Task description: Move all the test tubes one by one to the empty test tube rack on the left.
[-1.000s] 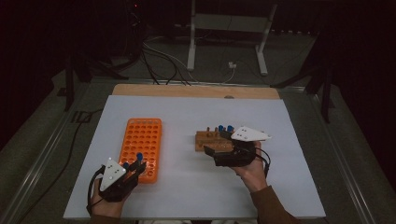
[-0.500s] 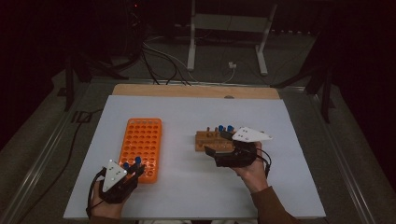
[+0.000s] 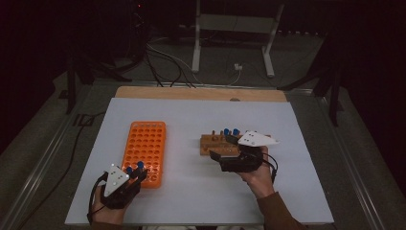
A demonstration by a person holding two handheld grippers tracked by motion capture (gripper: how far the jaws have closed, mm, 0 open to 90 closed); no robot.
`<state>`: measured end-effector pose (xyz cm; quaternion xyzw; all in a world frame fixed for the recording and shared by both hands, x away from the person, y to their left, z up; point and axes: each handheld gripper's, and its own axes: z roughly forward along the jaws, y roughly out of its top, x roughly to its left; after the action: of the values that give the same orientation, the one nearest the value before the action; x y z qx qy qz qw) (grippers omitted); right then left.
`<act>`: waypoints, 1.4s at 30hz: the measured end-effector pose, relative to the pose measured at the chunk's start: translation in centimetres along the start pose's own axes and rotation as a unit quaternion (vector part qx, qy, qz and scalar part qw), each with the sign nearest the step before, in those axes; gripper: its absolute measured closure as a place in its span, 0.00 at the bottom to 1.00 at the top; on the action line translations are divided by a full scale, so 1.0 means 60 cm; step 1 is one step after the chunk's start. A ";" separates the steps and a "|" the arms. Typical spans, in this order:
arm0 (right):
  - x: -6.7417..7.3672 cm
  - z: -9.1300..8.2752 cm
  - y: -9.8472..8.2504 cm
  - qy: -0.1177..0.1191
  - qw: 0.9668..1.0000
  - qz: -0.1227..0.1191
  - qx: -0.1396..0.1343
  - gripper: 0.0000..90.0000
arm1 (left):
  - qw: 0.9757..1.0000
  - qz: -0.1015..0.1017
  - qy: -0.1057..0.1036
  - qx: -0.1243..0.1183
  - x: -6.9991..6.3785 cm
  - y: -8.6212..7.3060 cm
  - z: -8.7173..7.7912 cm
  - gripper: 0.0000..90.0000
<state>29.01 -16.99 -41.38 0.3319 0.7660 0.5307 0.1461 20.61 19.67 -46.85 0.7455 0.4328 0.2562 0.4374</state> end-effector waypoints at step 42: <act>-0.011 -0.006 -0.003 -0.008 1.000 0.004 -0.002 0.20 | 1.000 0.001 -0.018 0.015 -0.020 0.002 0.007 0.54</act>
<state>29.21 -17.71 -41.48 0.3391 0.7622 0.5303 0.1510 20.37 18.41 -46.97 0.7571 0.4277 0.2371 0.4333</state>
